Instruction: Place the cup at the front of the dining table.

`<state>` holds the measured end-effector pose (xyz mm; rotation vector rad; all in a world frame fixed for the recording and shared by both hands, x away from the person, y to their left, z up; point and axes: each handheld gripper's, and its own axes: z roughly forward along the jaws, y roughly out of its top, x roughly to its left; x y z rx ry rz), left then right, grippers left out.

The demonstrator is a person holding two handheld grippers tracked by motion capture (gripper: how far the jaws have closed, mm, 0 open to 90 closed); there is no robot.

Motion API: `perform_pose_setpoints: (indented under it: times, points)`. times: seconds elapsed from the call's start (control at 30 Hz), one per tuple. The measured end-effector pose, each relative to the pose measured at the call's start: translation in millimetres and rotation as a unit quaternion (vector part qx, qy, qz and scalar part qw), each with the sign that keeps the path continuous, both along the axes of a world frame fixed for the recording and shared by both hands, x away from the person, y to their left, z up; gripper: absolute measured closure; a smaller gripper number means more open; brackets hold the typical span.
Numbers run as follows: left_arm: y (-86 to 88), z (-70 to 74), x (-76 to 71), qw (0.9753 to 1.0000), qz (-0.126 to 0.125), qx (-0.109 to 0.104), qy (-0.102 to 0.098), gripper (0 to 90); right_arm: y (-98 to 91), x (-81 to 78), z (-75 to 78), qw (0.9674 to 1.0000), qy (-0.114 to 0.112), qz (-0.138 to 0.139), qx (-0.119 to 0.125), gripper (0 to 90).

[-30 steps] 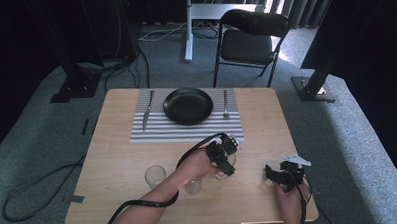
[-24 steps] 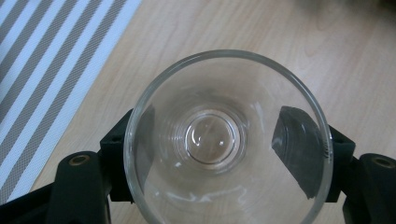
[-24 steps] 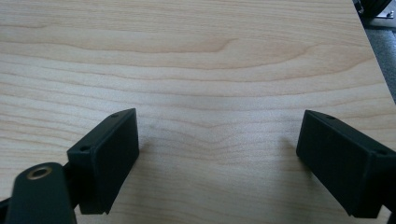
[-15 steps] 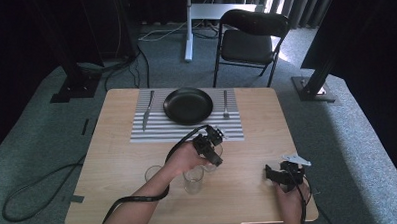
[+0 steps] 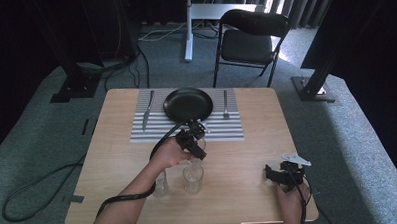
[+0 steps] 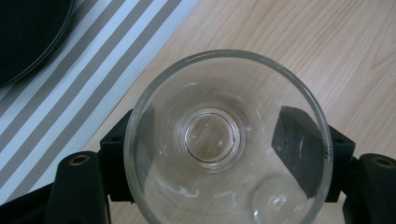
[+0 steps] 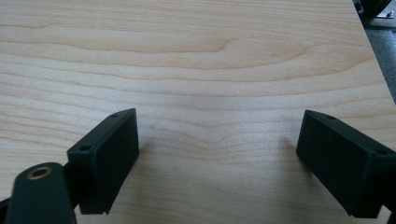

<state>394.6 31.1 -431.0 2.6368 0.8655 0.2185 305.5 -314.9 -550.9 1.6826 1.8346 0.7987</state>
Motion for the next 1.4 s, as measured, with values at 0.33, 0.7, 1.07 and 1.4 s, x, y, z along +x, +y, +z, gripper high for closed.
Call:
perform_pose_setpoints:
  times: [0.33,0.7,1.07,1.4]
  points:
    - [28.3,1.1,1.9,0.9997,0.022,0.006,0.001,29.5,0.0,0.0,0.0,1.0,0.0,0.0,0.0,12.5]
    - [54.7,0.2,4.4,0.9991,0.042,0.01,0.005,29.5,0.0,0.0,0.0,1.0,0.0,0.0,0.0,12.5]
    - [77.4,-1.6,9.2,0.9976,0.068,0.013,0.007,29.5,0.0,0.0,0.0,1.0,0.0,0.0,0.0,12.5]
    - [97.9,-1.6,22.4,0.9949,0.099,0.019,0.009,29.5,0.0,0.0,0.0,1.0,0.0,0.0,0.0,12.5]
